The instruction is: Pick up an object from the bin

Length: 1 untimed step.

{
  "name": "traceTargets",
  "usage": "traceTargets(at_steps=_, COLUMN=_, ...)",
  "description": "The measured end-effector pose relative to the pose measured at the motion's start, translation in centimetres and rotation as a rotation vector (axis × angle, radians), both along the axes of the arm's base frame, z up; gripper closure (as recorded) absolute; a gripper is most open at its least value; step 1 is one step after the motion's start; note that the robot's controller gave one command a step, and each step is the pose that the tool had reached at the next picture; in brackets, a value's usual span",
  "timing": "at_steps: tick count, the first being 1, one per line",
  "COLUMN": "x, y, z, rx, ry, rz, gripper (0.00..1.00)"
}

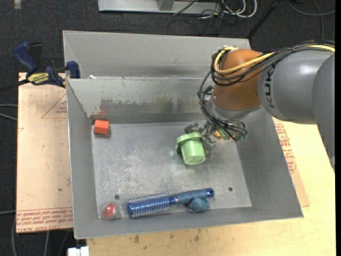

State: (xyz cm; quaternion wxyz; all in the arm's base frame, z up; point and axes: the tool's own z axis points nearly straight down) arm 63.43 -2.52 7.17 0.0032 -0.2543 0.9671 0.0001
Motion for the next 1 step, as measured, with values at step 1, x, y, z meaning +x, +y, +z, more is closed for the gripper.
traceTargets(at_steps=1, x=0.18, y=1.82, z=14.92, rx=-0.001, ry=-0.007, rz=-0.023, gripper=1.00)
